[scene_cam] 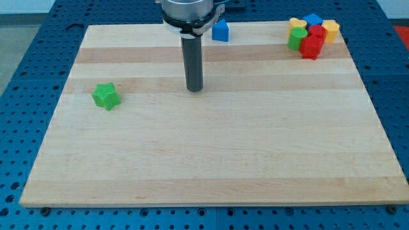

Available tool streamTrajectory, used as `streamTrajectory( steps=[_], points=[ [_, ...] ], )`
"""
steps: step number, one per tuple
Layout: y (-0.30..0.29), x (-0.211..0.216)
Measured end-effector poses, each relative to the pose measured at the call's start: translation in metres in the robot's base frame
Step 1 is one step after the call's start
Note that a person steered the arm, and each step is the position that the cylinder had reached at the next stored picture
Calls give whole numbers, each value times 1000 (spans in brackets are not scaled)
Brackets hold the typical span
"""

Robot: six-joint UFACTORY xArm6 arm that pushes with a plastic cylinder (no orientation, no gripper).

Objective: Move your arm to the green star

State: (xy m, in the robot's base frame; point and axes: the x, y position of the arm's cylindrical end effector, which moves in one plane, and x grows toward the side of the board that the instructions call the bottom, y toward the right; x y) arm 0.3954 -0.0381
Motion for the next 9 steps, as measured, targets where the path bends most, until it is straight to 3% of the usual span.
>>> streamTrajectory(
  steps=[9],
  points=[
    [-101,-7]
  ],
)
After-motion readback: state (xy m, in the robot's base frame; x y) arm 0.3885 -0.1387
